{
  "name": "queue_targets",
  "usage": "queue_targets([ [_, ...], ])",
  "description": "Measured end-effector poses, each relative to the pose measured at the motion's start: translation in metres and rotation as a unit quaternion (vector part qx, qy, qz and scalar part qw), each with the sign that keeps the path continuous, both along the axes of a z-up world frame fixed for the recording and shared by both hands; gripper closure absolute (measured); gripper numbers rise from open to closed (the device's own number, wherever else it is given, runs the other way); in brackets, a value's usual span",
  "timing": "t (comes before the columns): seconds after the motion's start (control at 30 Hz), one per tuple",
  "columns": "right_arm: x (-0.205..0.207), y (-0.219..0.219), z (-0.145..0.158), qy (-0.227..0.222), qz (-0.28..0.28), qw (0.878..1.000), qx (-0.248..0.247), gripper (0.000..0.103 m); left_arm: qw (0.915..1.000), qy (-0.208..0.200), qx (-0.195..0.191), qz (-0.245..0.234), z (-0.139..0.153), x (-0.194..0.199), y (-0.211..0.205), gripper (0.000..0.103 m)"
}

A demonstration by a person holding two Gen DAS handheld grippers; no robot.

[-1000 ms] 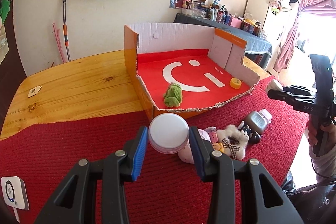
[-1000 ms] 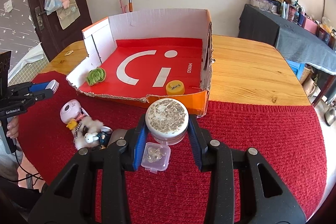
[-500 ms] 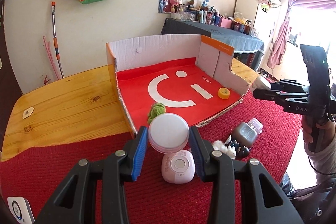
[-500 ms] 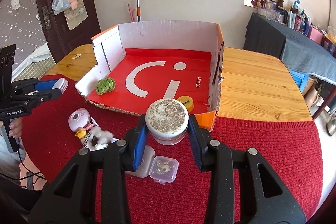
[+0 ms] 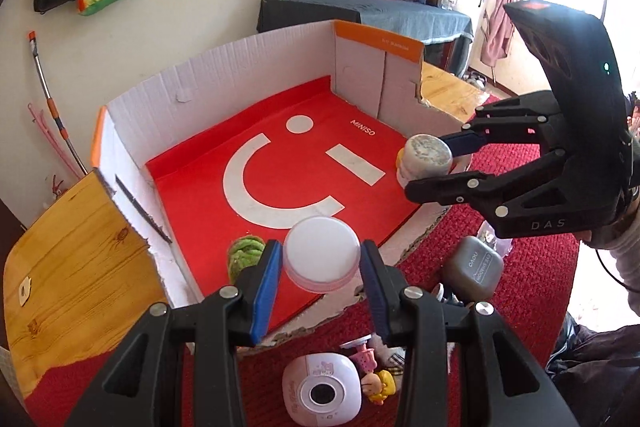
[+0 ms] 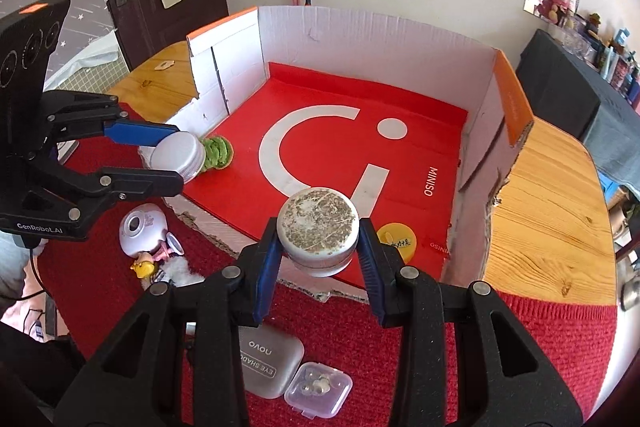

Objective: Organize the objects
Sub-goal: 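Lower both jars into the box and open both tools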

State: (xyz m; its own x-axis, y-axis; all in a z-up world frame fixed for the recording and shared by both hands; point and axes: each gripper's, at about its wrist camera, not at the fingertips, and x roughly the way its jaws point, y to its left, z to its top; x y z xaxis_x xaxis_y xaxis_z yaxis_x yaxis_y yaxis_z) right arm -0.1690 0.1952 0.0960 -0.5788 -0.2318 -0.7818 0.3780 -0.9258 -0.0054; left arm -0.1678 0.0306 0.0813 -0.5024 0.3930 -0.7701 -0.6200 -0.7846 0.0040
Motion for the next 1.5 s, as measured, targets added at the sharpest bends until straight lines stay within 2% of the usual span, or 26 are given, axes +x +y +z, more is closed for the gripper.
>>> queue_targets([
  [0.23, -0.020, 0.000, -0.017, -0.046, 0.017, 0.999, 0.014, 0.067, 0.9990, -0.020, -0.033, -0.021, -0.014, -0.018, 0.020, 0.061],
  [0.57, -0.035, -0.003, -0.027, -0.071, 0.042, 0.996, 0.030, 0.067, 0.9974, -0.049, -0.042, -0.033, -0.032, -0.036, 0.028, 0.061],
  [0.77, -0.037, -0.004, -0.032, -0.079, 0.051, 0.995, 0.033, 0.067, 0.9967, -0.066, -0.037, -0.030, -0.038, -0.041, 0.025, 0.061],
  [1.5, -0.032, 0.003, -0.027, -0.086, 0.057, 0.994, 0.034, 0.065, 0.9968, -0.065, -0.036, -0.030, -0.039, -0.042, 0.025, 0.061],
])
